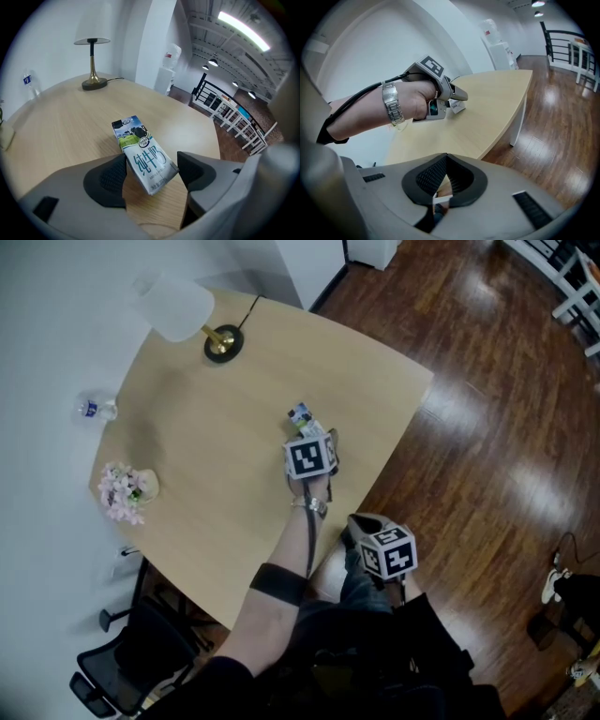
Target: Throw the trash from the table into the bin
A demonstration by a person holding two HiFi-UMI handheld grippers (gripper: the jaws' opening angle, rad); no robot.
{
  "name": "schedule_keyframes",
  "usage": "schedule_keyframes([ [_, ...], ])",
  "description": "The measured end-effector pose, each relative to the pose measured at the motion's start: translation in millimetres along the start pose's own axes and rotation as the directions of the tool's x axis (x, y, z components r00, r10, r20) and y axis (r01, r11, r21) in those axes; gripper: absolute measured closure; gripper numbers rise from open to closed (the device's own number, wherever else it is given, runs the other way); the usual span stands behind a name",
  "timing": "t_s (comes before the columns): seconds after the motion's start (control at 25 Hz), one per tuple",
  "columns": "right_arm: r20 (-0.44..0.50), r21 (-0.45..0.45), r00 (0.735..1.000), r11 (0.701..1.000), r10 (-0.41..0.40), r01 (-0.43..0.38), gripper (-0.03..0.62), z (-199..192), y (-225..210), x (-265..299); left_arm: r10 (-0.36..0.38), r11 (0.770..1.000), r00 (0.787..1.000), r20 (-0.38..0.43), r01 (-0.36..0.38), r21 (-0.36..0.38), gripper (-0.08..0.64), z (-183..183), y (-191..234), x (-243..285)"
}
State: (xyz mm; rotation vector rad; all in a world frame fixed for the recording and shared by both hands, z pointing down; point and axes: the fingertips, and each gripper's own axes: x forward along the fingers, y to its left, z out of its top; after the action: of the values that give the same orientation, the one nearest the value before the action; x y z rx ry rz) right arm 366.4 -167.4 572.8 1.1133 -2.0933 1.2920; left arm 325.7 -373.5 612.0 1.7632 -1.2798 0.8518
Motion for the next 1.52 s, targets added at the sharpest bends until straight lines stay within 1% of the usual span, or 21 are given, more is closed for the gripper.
schedule_keyframes([
  [0.12, 0.002, -0.014, 1.000, 1.000, 0.005, -0.005, 0.584, 2.0, 5.8, 1.1, -0.022, 1.000, 0.999, 0.038, 0.022, 0.006, 0.212, 2.2, 5.2, -13.1],
  [0.24, -0.004, -0.030, 1.000, 0.999, 0.022, -0.023, 0.584, 0.5, 16.0, 3.5, -0.023, 0.998, 0.990, 0.138, 0.016, 0.056, 0.215, 15.9, 15.6, -37.7],
  [0.28, -0.006, -0.041, 1.000, 0.999, 0.026, -0.026, 0.584, 0.3, 20.4, 4.2, -0.022, 0.997, 0.987, 0.157, 0.011, 0.070, 0.216, 16.5, 20.0, -47.1],
  [0.44, -0.014, -0.089, 0.999, 0.995, 0.046, -0.048, 0.584, -0.2, 43.9, 8.0, -0.025, 0.996, 0.982, 0.189, 0.007, 0.093, 0.221, 3.5, 40.4, -87.6],
  [0.56, -0.028, -0.141, 0.998, 0.988, 0.064, -0.067, 0.584, 1.6, 65.2, 13.6, -0.026, 0.996, 0.978, 0.205, 0.008, 0.091, 0.222, -13.8, 61.3, -119.9],
  [0.72, -0.057, -0.196, 0.994, 0.976, 0.088, -0.098, 0.584, -1.3, 95.4, 22.2, -0.016, 0.997, 0.975, 0.224, 0.000, 0.072, 0.224, -46.3, 94.7, -164.5],
  [0.84, -0.080, -0.237, 0.991, 0.964, 0.104, -0.121, 0.584, -10.0, 118.1, 29.1, 0.001, 0.999, 0.976, 0.216, -0.012, 0.051, 0.224, -81.9, 118.6, -192.2],
  [1.0, -0.105, -0.283, 0.987, 0.948, 0.119, -0.144, 0.584, -21.4, 149.9, 42.1, 0.026, 1.000, 0.978, 0.209, -0.028, 0.004, 0.225, -128.7, 152.3, -217.8],
  [1.16, -0.141, -0.315, 0.981, 0.934, 0.132, -0.171, 0.584, -43.0, 184.5, 55.8, 0.042, 0.999, 0.978, 0.203, -0.036, -0.035, 0.227, -171.6, 181.3, -237.6],
  [1.32, -0.182, -0.362, 0.973, 0.910, 0.143, -0.201, 0.584, -65.1, 222.7, 71.4, 0.056, 0.997, 0.974, 0.220, -0.042, -0.070, 0.227, -204.2, 207.5, -260.0],
  [1.52, -0.246, -0.425, 0.956, 0.869, 0.158, -0.253, 0.584, -98.7, 279.6, 86.6, 0.091, 0.989, 0.967, 0.237, -0.061, -0.133, 0.227, -253.1, 244.1, -298.5],
])
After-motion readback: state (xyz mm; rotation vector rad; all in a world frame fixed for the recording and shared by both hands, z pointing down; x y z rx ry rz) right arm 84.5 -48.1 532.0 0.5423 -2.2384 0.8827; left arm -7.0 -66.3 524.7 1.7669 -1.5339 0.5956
